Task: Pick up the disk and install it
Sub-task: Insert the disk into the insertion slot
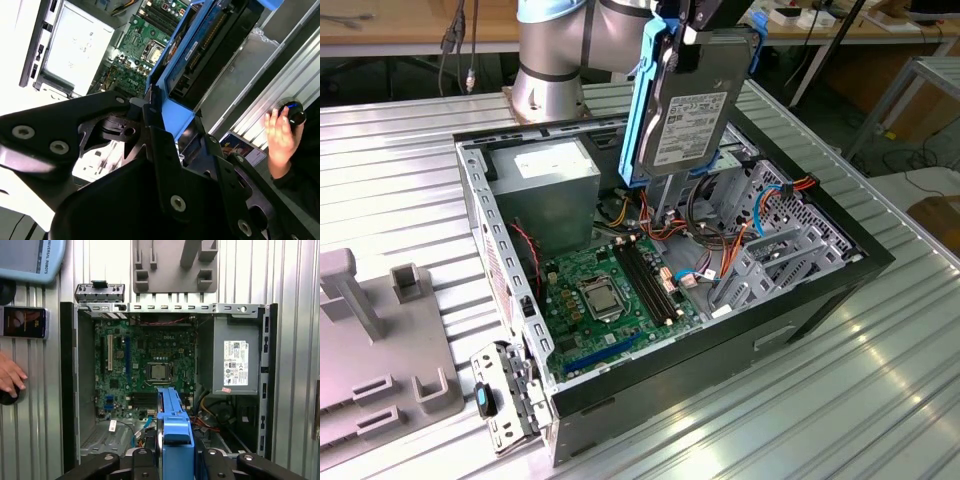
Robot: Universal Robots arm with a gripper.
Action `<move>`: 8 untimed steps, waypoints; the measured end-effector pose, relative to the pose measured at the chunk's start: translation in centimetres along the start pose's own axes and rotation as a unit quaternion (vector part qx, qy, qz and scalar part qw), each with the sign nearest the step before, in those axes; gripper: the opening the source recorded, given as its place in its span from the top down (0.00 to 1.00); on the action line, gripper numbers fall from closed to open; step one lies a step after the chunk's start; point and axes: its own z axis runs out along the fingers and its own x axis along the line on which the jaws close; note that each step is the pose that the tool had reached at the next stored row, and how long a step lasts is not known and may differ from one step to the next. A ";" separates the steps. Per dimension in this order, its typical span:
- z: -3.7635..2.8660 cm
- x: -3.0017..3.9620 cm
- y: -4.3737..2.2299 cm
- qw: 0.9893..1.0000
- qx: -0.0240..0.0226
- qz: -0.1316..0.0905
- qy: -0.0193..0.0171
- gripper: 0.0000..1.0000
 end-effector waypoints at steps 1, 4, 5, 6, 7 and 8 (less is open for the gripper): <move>0.00 0.00 0.00 1.000 0.000 0.000 0.000 0.63; 0.02 -0.01 -0.30 1.000 0.000 0.000 0.000 0.63; 0.02 -0.01 -0.47 1.000 0.000 0.000 0.000 0.63; 0.04 0.00 -0.68 1.000 0.000 0.000 0.000 0.63; 0.05 0.01 -0.83 1.000 0.000 0.000 0.000 0.63; 0.06 0.01 -0.99 1.000 0.000 0.000 0.000 0.63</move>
